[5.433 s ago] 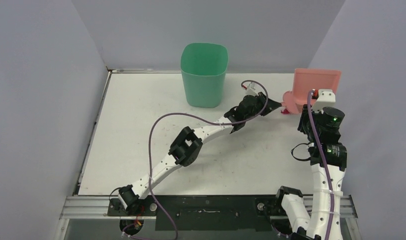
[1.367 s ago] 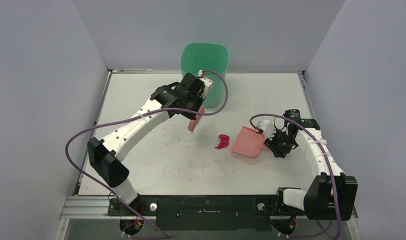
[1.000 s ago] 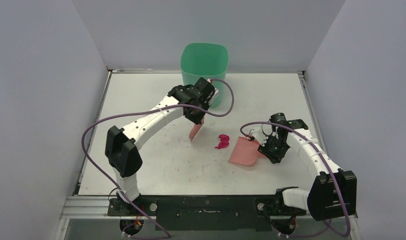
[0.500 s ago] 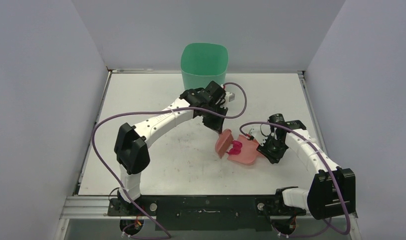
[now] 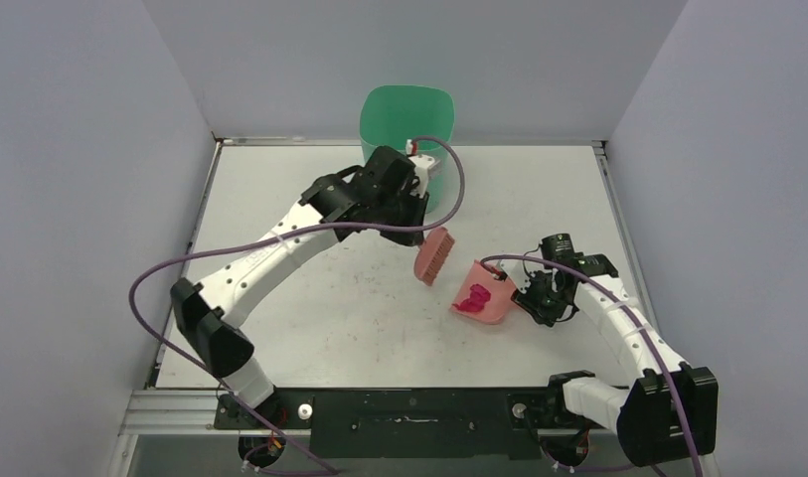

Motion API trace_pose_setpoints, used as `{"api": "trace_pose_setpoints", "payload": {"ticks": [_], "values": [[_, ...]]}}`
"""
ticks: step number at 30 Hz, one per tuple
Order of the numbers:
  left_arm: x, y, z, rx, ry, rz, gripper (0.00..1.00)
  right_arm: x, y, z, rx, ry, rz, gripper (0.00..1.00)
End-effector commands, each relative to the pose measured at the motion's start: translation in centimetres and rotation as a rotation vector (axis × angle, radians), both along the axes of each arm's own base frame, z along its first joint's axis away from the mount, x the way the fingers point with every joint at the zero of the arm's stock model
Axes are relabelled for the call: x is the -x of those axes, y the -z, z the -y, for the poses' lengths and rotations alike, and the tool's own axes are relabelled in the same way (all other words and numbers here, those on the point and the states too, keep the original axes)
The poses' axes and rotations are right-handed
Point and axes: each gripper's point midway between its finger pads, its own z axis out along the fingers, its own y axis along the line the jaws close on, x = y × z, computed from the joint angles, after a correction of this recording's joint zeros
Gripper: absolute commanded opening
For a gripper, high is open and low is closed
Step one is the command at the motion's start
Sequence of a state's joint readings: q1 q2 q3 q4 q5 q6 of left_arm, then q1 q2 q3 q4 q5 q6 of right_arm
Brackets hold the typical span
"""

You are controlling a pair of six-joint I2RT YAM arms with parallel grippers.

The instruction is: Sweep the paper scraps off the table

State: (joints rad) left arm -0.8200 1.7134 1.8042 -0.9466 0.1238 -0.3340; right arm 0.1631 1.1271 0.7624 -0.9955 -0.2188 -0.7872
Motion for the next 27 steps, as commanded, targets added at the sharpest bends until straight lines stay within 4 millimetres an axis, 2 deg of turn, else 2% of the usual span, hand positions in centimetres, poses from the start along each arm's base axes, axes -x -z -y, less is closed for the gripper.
{"api": "trace_pose_setpoints", "payload": {"ticks": [1, 3, 6, 11, 16, 20, 27], "values": [[-0.1, -3.5, -5.2, -0.03, -0.105, 0.176, 0.0, -1.6, -1.2, -0.7, -0.048, 0.01, 0.094, 0.05], [0.3, -3.0, -6.9, -0.041, -0.127, 0.198, 0.0, -2.0, -1.9, -0.7, -0.052, 0.011, 0.114, 0.05], [1.0, -1.3, -9.0, -0.044, -0.158, 0.209, 0.0, -2.6, -3.2, -1.2, -0.078, 0.007, 0.129, 0.05], [2.4, 3.1, -11.7, -0.04, -0.197, 0.171, 0.0, -4.0, -6.8, -2.5, -0.142, -0.015, 0.151, 0.05], [2.9, 5.8, -13.8, -0.044, -0.221, 0.174, 0.0, -6.0, -10.8, -3.8, -0.205, -0.035, 0.196, 0.05], [2.1, 7.1, -15.4, -0.005, -0.262, 0.19, 0.0, -7.6, -13.8, -4.8, -0.257, -0.032, 0.245, 0.05], [1.8, 9.2, -15.8, 0.014, -0.28, 0.135, 0.0, -9.3, -17.3, -5.7, -0.295, -0.035, 0.279, 0.05]]}}
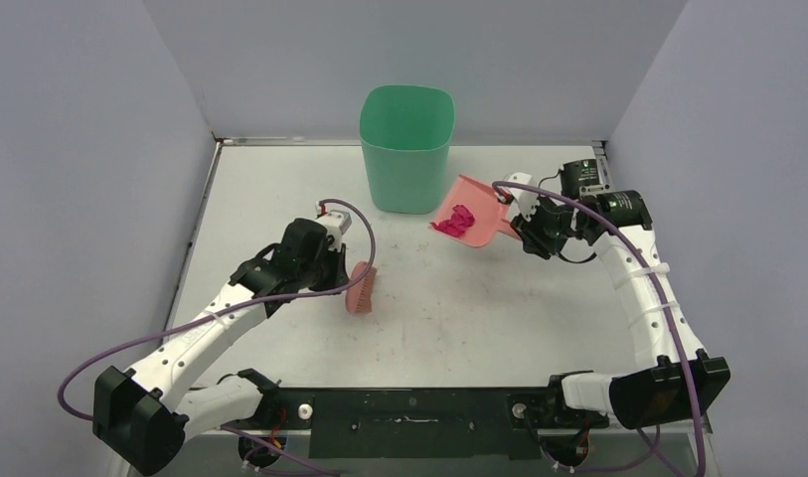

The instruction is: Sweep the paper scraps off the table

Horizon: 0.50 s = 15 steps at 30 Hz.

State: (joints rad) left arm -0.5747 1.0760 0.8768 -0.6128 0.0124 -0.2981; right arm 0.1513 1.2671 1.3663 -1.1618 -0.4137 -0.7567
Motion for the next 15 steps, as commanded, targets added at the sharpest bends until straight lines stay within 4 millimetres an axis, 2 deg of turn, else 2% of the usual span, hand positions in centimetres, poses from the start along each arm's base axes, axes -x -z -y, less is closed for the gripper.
{"api": "trace_pose_setpoints", "payload": {"ticks": [1, 4, 12, 15], "values": [[-1.5, -0.1, 0.5, 0.045, -0.004, 0.03, 0.0, -0.9, -2.9, -1.1, -0.059, -0.012, 0.034, 0.05], [-2.0, 0.4, -0.3, 0.023, -0.044, 0.014, 0.0, -2.5, -4.4, -1.2, -0.072, 0.021, 0.084, 0.05], [-2.0, 0.5, -0.7, 0.037, -0.06, 0.001, 0.0, -6.9, -9.0, -2.3, -0.175, 0.121, 0.199, 0.05], [-2.1, 0.5, -0.7, 0.037, -0.063, 0.002, 0.0, -8.9, -10.1, -2.6, -0.208, 0.164, 0.221, 0.05]]}}
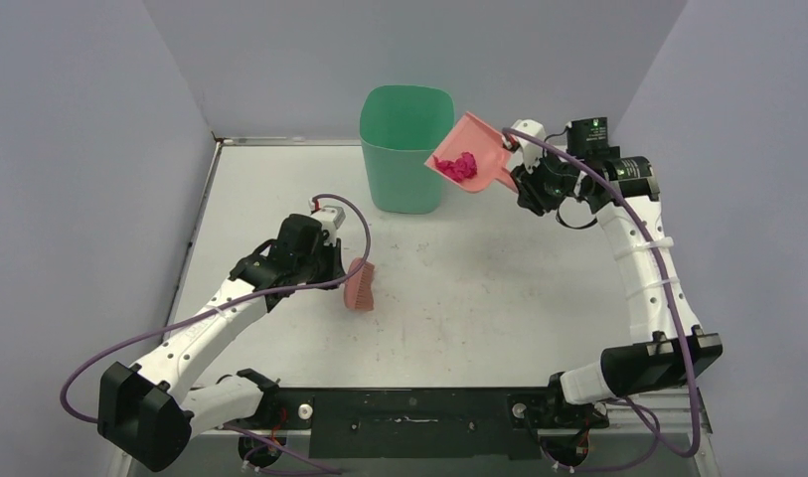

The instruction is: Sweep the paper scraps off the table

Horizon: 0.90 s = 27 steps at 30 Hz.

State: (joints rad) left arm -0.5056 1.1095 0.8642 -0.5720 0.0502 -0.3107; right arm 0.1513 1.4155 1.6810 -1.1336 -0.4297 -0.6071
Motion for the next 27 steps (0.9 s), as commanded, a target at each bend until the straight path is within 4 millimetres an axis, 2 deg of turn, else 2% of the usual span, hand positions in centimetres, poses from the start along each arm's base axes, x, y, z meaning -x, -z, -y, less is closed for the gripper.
{"api": "trace_pose_setpoints", "payload": {"ticks": [1, 8, 12, 15, 19, 27], "values": [[-0.7, -0.3, -0.1, 0.007, -0.013, 0.027, 0.0, -3.9, -3.5, -1.0, -0.1, 0.074, 0.1, 0.05], [-0.7, -0.2, -0.2, 0.003, -0.015, 0.025, 0.0, -9.8, -6.8, -0.1, -0.076, 0.194, 0.231, 0.05], [-0.9, -0.1, -0.6, -0.004, -0.026, 0.026, 0.0, -13.1, -8.8, 0.7, 0.033, 0.267, 0.333, 0.05], [-0.9, -0.1, -0.6, -0.002, -0.028, 0.025, 0.0, -14.8, -9.7, 0.4, 0.137, 0.297, 0.392, 0.05], [-0.9, -0.1, -0.6, 0.0, -0.027, 0.021, 0.0, -16.0, -10.7, -1.0, 0.309, 0.323, 0.499, 0.05], [-0.9, -0.1, -0.7, 0.003, -0.027, 0.023, 0.0, -16.8, -12.5, -4.0, 0.66, 0.391, 0.69, 0.05]]}}
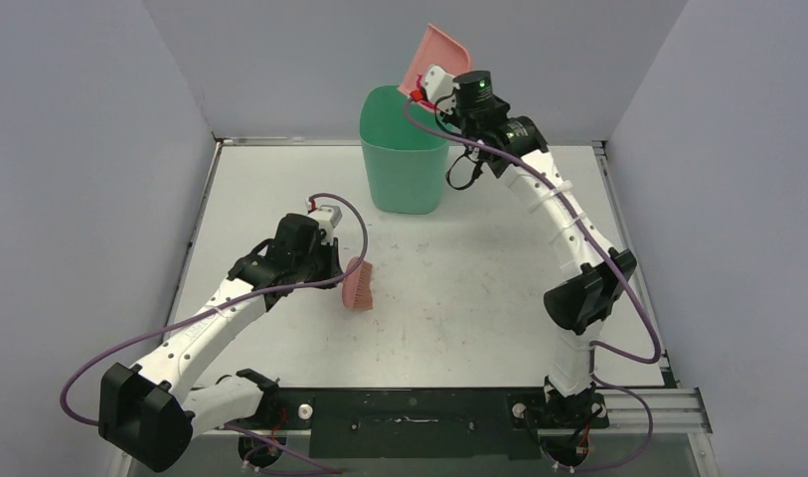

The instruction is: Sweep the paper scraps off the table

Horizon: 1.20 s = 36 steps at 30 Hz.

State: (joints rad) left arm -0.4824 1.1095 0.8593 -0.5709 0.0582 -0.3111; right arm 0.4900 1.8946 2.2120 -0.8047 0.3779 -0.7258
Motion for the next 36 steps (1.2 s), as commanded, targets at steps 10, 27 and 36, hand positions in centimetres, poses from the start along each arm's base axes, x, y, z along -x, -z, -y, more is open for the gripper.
{"api": "trace_pose_setpoints", "payload": {"ticks": [10, 27, 36], "values": [[-0.6, -0.6, -0.3, 0.003, -0.01, 0.043, 0.0, -0.1, -5.0, 2.1, 0.456, 0.212, 0.248, 0.05], [-0.6, -0.4, -0.2, 0.0, -0.009, 0.035, 0.0, 0.2, -6.4, 1.9, 0.572, 0.138, 0.316, 0.07], [-0.6, -0.4, -0.2, 0.001, -0.007, 0.034, 0.0, 0.7, -6.8, 2.2, 0.538, 0.139, 0.336, 0.07]]}}
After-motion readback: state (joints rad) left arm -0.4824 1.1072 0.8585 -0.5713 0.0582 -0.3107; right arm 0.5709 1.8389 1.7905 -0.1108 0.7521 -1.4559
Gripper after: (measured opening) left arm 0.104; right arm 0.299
